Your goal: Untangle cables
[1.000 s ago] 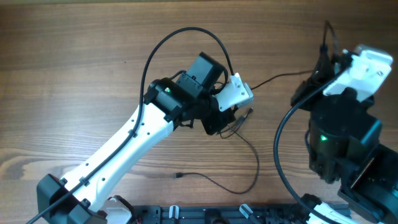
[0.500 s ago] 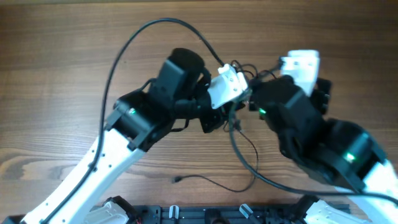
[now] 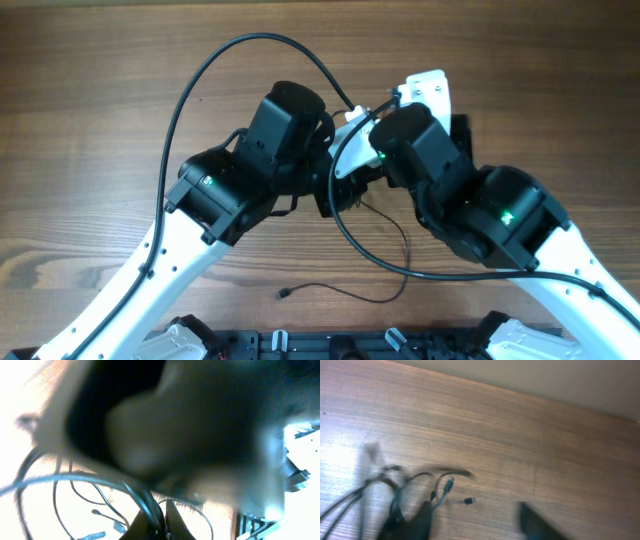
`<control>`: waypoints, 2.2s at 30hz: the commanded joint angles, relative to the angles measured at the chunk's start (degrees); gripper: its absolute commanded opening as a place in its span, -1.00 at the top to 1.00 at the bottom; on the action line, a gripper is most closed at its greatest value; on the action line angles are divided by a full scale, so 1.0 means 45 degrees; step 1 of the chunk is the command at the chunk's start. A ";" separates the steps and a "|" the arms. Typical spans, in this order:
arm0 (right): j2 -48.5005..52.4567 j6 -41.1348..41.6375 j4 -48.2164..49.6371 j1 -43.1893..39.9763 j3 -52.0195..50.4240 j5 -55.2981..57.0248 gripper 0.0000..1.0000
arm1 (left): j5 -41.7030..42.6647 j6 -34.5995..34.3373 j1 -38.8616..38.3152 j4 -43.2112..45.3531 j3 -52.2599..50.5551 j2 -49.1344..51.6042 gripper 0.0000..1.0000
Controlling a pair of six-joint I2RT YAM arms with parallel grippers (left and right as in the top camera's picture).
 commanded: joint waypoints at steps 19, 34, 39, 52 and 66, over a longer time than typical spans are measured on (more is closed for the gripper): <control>-0.0257 0.0874 0.0515 -0.5032 -0.0005 -0.4721 -0.99 | -0.3842 -0.6727 0.4061 0.0646 0.0204 -0.0092 0.92; -0.0248 -0.7096 0.0427 -0.5129 -0.0005 -1.5567 -0.99 | -0.3254 -1.5130 0.6018 0.1860 0.0199 -0.0092 0.44; -0.0238 -0.7427 0.0146 -0.5129 -0.0010 -1.5586 -1.00 | -0.3385 -1.5062 0.6023 0.1991 0.0199 -0.0092 0.10; 0.3308 -0.6543 -0.0107 -0.5085 -0.0010 -1.5567 -0.99 | -0.8927 -1.4066 0.6280 -0.0709 0.0199 -0.0097 -0.04; 0.7567 -0.4396 0.1151 -0.3293 -0.0010 -1.2429 -0.99 | -0.8918 -1.4066 0.6698 -0.3317 0.0199 -0.0092 -0.10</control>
